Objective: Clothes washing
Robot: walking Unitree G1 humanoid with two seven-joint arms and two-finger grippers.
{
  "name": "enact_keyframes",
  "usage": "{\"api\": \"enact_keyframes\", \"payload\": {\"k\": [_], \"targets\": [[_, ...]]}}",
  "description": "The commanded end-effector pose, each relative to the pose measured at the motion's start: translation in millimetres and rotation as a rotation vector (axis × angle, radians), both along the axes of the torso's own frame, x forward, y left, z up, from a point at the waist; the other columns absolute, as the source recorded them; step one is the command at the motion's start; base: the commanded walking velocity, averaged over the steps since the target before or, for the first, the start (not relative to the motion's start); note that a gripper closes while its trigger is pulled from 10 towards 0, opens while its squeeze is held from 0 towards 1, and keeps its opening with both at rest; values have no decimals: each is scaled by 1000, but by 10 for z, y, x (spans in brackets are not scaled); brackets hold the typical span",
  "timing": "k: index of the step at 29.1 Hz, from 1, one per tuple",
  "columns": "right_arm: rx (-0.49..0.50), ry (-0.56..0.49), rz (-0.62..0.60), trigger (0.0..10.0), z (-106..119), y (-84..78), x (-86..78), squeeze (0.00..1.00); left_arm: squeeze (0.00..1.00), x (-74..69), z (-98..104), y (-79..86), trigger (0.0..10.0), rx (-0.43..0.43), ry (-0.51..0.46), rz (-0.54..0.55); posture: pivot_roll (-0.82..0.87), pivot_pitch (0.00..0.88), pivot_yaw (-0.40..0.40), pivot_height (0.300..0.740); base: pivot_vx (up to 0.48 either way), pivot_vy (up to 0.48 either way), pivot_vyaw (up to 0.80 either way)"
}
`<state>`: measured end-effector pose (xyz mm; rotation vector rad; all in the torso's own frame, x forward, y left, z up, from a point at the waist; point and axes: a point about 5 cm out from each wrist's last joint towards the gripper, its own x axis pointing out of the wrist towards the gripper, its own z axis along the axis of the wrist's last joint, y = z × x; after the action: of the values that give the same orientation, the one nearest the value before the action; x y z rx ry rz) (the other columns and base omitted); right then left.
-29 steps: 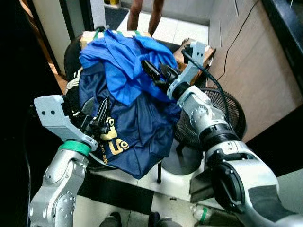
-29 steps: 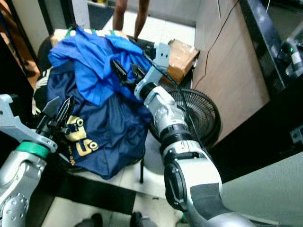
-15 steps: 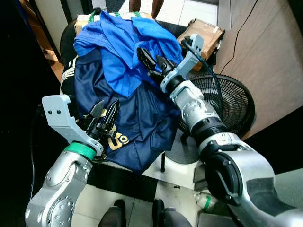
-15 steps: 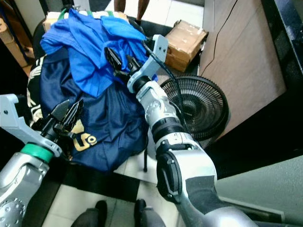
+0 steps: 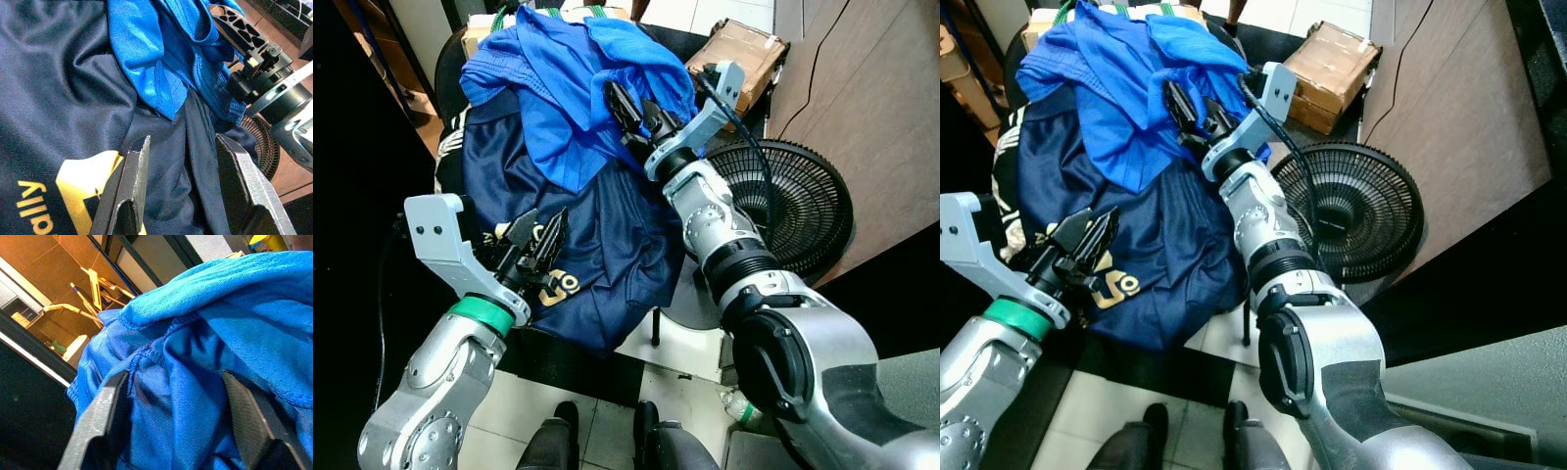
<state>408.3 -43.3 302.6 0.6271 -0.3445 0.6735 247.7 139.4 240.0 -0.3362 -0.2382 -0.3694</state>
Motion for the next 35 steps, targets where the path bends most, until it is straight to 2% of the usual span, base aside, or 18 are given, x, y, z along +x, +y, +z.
{"api": "enact_keyframes", "payload": {"k": [1, 24, 35], "targets": [[15, 0, 21, 0, 7, 57, -12, 0, 0, -56, -11, -19, 10000, 3, 8, -16, 129, 415, 22, 740, 0, 0, 0], [40, -19, 37, 0, 24, 62, -18, 0, 0, -52, -13, -13, 10000, 3, 24, -10, 120, 406, 16, 740, 0, 0, 0], [75, -37, 19, 0, 78, -34, -3, 0, 0, 11, -12, -10, 10000, -14, 9, 4, 95, 353, -1, 740, 0, 0, 0]]}}
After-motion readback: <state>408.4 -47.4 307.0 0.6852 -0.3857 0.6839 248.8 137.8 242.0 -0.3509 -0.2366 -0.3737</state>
